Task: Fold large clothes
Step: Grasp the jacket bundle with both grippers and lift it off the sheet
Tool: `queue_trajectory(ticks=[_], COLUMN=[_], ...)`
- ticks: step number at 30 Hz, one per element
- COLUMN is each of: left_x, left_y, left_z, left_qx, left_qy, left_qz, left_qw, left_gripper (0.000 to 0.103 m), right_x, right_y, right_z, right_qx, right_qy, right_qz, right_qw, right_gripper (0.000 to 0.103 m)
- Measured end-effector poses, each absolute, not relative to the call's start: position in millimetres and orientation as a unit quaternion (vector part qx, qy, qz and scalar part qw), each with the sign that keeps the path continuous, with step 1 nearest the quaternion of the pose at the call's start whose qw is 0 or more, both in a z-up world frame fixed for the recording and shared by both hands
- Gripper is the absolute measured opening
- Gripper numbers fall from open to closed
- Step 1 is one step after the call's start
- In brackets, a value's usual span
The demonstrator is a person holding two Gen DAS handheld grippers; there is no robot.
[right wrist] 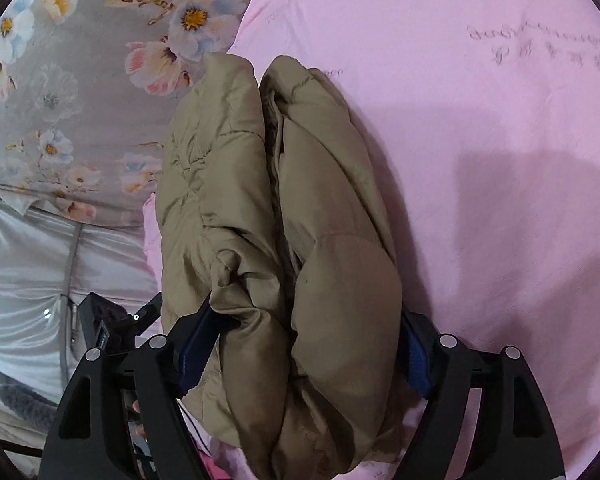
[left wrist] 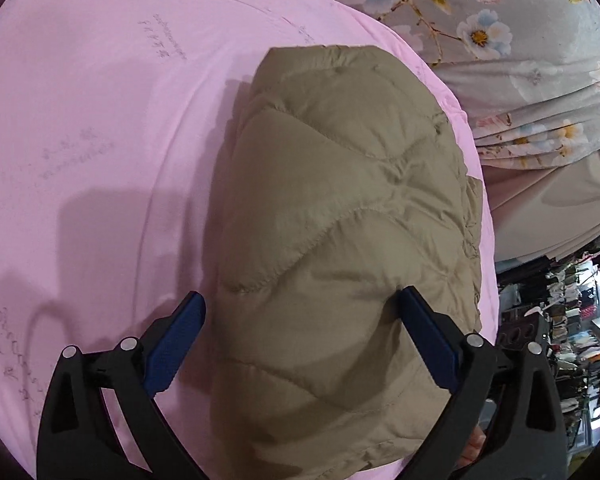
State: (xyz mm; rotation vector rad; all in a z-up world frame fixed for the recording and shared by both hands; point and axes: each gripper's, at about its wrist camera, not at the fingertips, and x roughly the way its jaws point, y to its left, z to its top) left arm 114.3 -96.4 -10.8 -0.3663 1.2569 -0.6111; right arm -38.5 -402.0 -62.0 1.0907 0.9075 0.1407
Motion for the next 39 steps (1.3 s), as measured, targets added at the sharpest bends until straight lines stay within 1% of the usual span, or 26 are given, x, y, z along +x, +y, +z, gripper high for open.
queue_trajectory(ticks=[2,6,10,12,13,14,15,16,17,18,19,20,22,23,27,33,39], left_x=[110,102,103,103,103,102,100,97,95,94,91,89,84,81,73,68,71], left_y=[-106,-126,-144,-149,-152,-153,-154,-156,-158,-158,-158,-158,-158,-158,-155,-144,-130], left_z=[-10,-3,4,7,9,12,16,22,28,32,39,45,58,66,88,117,151], left_qx=[-0.150,-0.109,-0.070,-0.057,-0.047,-0.040,-0.031,-0.016,-0.006,0.000,0.006,0.008,0.012,0.014,0.013,0.006,-0.002], left_qy=[0.575,0.566,0.546,0.540,0.536,0.532,0.525,0.515,0.507,0.501,0.493,0.487,0.472,0.465,0.445,0.412,0.372], left_qz=[-0.274,-0.246,-0.228,-0.224,-0.223,-0.223,-0.222,-0.222,-0.222,-0.223,-0.226,-0.230,-0.240,-0.245,-0.256,-0.270,-0.276], left_qw=[0.757,0.779,0.803,0.809,0.813,0.816,0.821,0.828,0.833,0.836,0.840,0.843,0.848,0.851,0.858,0.870,0.886], left_gripper=[0.098,0.098,0.098,0.098,0.098,0.092,0.088,0.081,0.074,0.071,0.065,0.059,0.053,0.050,0.047,0.044,0.043], right_x=[-38,-33,-24,-21,-22,-21,-22,-24,-25,-25,-26,-28,-30,-31,-37,-42,-29], right_y=[-397,-389,-380,-377,-377,-377,-376,-375,-373,-371,-368,-365,-359,-355,-344,-331,-318], right_z=[-63,-66,-67,-67,-67,-66,-65,-63,-59,-54,-48,-42,-30,-24,-5,31,71], right_qx=[0.502,0.503,0.497,0.493,0.493,0.495,0.493,0.488,0.479,0.470,0.454,0.442,0.414,0.401,0.370,0.321,0.281], right_qy=[0.410,0.402,0.395,0.390,0.385,0.380,0.376,0.373,0.370,0.369,0.368,0.366,0.361,0.357,0.336,0.292,0.251], right_qz=[0.069,0.072,0.070,0.063,0.061,0.061,0.059,0.056,0.052,0.046,0.038,0.031,0.018,0.013,0.000,-0.009,-0.007], right_qw=[0.758,0.761,0.770,0.775,0.778,0.779,0.782,0.787,0.794,0.801,0.811,0.819,0.836,0.844,0.866,0.901,0.926], right_gripper=[0.078,0.082,0.083,0.080,0.073,0.069,0.061,0.055,0.052,0.046,0.042,0.040,0.035,0.034,0.030,0.028,0.027])
